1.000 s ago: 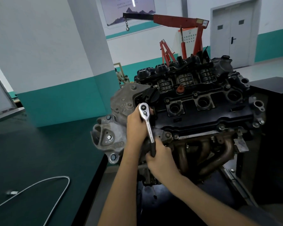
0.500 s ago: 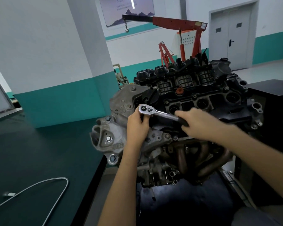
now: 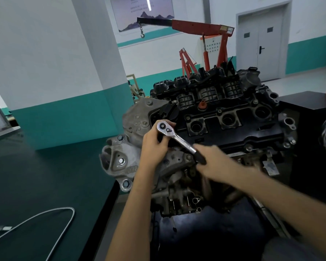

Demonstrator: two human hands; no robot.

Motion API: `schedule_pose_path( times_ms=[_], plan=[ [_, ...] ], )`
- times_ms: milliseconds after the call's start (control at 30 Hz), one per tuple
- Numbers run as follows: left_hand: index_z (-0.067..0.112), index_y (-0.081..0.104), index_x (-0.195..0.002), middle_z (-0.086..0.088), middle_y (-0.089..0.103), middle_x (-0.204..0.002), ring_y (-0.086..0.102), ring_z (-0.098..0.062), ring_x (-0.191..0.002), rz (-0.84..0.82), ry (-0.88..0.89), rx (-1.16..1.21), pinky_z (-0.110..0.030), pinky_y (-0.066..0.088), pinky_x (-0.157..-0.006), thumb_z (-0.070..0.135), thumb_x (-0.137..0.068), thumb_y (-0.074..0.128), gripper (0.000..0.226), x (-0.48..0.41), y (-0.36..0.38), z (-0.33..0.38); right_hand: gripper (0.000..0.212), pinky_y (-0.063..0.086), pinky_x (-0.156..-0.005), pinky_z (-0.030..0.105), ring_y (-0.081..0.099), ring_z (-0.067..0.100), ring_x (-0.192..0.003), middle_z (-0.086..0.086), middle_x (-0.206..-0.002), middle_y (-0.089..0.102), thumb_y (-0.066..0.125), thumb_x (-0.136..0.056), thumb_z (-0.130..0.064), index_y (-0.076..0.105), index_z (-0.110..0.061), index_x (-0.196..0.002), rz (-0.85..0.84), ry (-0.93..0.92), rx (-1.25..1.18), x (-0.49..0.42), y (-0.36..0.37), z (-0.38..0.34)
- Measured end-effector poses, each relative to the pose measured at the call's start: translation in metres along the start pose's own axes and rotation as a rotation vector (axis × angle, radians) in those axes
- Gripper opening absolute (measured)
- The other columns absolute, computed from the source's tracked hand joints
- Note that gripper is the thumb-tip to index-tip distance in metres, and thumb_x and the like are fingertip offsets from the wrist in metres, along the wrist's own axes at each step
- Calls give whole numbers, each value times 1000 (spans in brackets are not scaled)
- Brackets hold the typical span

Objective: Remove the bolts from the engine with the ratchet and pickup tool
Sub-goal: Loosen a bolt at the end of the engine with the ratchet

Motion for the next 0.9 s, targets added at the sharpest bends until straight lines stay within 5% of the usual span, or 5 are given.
schedule_pose_path(
  times_ms=[200,400,567,733,900],
  plan=[
    [23,63,-99,22,57,-65,52,11,-61,108,-62,-71,-10,40,-59,10,-95,57,15,2,-5,-7,30,34,-58,29,57,27,-73,-8,-66,36,56,-85,-20,49,-27,-114,26,-135,645,-39,-68,-5],
    [16,65,-90,9,61,-64,56,-2,-58,166,-57,-123,-10,39,-55,-1,-84,53,21,2,-7,-8,22,42,-49,26,56,17,-58,0,-66,52,58,-79,-12,40,-24,-82,83,127,-139,16,26,-8],
    [30,60,-82,12,70,-80,66,-8,-82,138,-90,-7,-24,53,-75,7,-89,61,24,3,-8,-11,23,44,-50,19,52,11,-54,1,-68,54,54,-81,-4,49,-15,-101,155,178,-388,17,71,-28],
    [16,65,-100,10,70,-96,63,-7,-85,28,8,-13,-23,49,-76,-3,-89,53,25,0,-3,0,22,38,-52,16,53,13,-57,-1,-69,54,59,-77,-5,51,-24,-86,-35,32,-66,3,10,0],
    [11,67,-106,12,67,-84,55,8,-69,59,-45,-82,-12,42,-66,10,-95,57,14,-1,-2,-7,28,33,-51,28,42,15,-57,-13,-63,35,59,-85,-18,53,-26,-111,-33,-148,632,-40,-68,-1]
  ],
)
Point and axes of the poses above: each hand's wrist, its own x-axis away from the middle knuckle, its own y-axis out of the palm, z = x × y, the point moved 10 cm from there along -x, towards the middle knuckle
